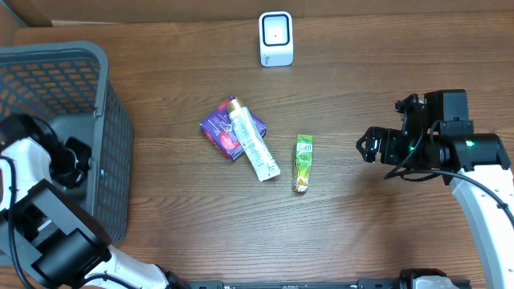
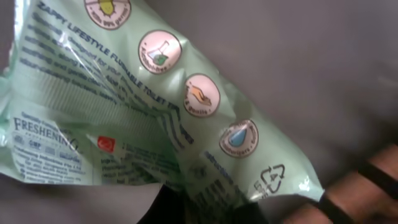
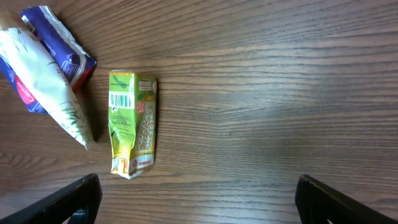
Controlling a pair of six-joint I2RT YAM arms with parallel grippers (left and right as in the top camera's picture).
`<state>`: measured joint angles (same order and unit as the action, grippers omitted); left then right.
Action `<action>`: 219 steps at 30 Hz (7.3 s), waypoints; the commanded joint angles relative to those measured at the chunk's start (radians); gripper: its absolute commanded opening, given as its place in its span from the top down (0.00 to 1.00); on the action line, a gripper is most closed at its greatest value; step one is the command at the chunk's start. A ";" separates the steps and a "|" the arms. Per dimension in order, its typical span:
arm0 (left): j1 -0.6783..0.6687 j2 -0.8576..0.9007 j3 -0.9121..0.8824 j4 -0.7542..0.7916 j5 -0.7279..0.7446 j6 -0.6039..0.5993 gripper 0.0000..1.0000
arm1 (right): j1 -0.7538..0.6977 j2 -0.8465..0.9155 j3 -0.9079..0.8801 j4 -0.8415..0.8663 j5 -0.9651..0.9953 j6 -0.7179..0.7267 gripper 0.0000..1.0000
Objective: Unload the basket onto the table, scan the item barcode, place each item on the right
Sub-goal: 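Reach the left gripper into the basket and grasp the mint-green packet, then carry the mint packet out and drop it right of the juice box, then retract the left gripper to rest and lower the right gripper over the packet, then grasp the mint packet with the right gripper and lift it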
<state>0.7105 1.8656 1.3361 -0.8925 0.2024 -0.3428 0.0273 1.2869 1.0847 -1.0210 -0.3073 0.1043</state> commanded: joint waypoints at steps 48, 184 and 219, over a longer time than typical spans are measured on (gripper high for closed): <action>-1.420 0.029 0.193 -0.039 0.105 0.020 0.93 | -0.170 -0.002 0.181 -0.080 -0.002 0.056 0.01; -1.197 -1.203 -0.175 -0.505 -0.490 -0.332 0.00 | 0.236 0.216 -0.415 0.550 -0.008 0.161 0.94; -1.197 -1.203 -0.175 -0.509 -0.490 -0.331 0.00 | 0.237 0.183 -0.258 0.342 0.171 0.443 0.94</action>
<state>-0.4831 0.6640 1.1690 -1.4048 -0.2810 -0.6559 0.2626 1.4467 0.8608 -0.7033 -0.1272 0.5800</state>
